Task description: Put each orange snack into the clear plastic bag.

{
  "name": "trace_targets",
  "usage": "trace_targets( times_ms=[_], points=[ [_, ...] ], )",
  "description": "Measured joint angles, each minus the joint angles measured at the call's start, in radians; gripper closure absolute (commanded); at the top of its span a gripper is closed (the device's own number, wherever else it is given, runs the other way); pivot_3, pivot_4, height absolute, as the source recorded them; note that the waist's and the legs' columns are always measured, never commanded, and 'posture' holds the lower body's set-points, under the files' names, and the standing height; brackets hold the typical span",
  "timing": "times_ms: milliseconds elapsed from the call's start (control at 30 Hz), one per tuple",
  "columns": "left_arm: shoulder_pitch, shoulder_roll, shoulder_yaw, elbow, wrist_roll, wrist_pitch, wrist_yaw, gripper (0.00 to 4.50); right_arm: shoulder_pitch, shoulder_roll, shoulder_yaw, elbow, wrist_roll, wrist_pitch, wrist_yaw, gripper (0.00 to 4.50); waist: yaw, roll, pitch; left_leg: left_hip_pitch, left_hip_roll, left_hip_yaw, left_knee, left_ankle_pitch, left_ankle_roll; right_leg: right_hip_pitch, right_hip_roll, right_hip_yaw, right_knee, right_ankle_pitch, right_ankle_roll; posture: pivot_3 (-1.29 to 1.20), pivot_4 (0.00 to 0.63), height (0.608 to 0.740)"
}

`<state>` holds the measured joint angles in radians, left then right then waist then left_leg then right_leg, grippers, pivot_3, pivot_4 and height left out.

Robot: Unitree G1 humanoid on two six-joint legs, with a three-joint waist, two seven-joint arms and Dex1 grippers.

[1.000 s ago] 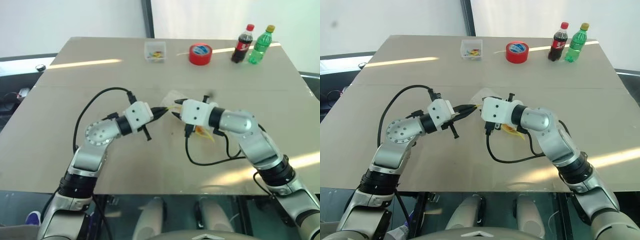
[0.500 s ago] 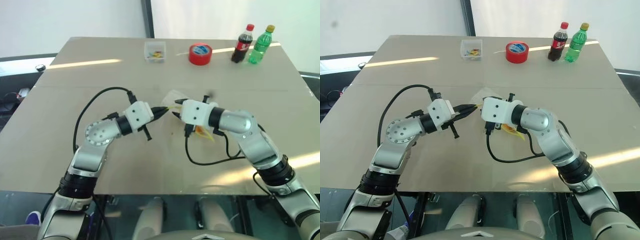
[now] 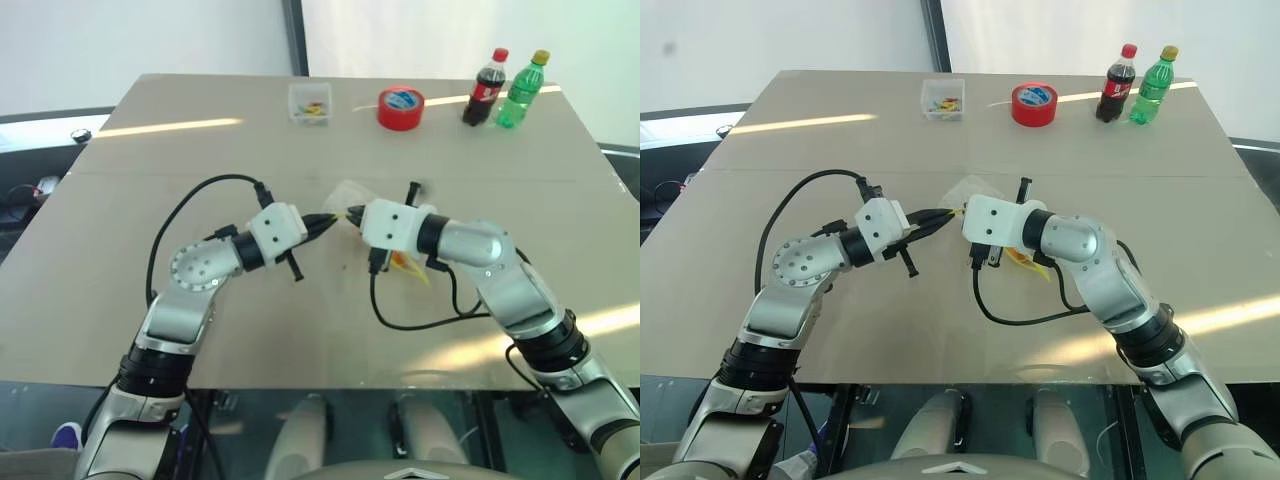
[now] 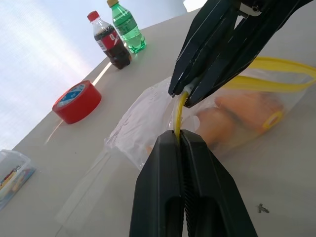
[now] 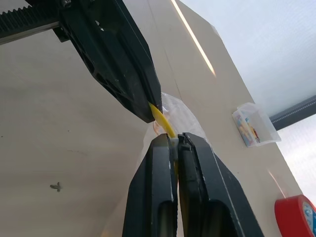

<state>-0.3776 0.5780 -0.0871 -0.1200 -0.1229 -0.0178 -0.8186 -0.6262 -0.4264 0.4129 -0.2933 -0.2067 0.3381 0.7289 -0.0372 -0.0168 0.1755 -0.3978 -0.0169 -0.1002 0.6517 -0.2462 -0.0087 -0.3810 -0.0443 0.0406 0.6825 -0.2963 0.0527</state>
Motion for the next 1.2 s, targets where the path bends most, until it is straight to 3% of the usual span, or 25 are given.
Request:
trace_targets(
  times_ms=[633,1200],
  points=[
    [-0.033,-0.039,0.008,0.071,-0.059,0.056,0.049,4.50,0.147,-0.082,-0.047,-0.069,-0.001,0.007,-0.040,4.43,0.001,0.000,0.000,0.000,0.000,0.000,0.000,0.000,0.000,0.000,0.000,0.000,0.000,0.000,0.000,0.00,0.150,0.740],
    [-0.070,-0.038,0.012,0.139,-0.078,0.055,0.062,4.50,0.333,-0.283,-0.242,-0.160,0.051,0.010,-0.039,4.43,0.002,0.000,0.000,0.000,-0.001,0.000,0.000,0.000,0.000,0.000,-0.001,0.000,0.000,0.000,0.000,0.00,0.150,0.740]
  ],
)
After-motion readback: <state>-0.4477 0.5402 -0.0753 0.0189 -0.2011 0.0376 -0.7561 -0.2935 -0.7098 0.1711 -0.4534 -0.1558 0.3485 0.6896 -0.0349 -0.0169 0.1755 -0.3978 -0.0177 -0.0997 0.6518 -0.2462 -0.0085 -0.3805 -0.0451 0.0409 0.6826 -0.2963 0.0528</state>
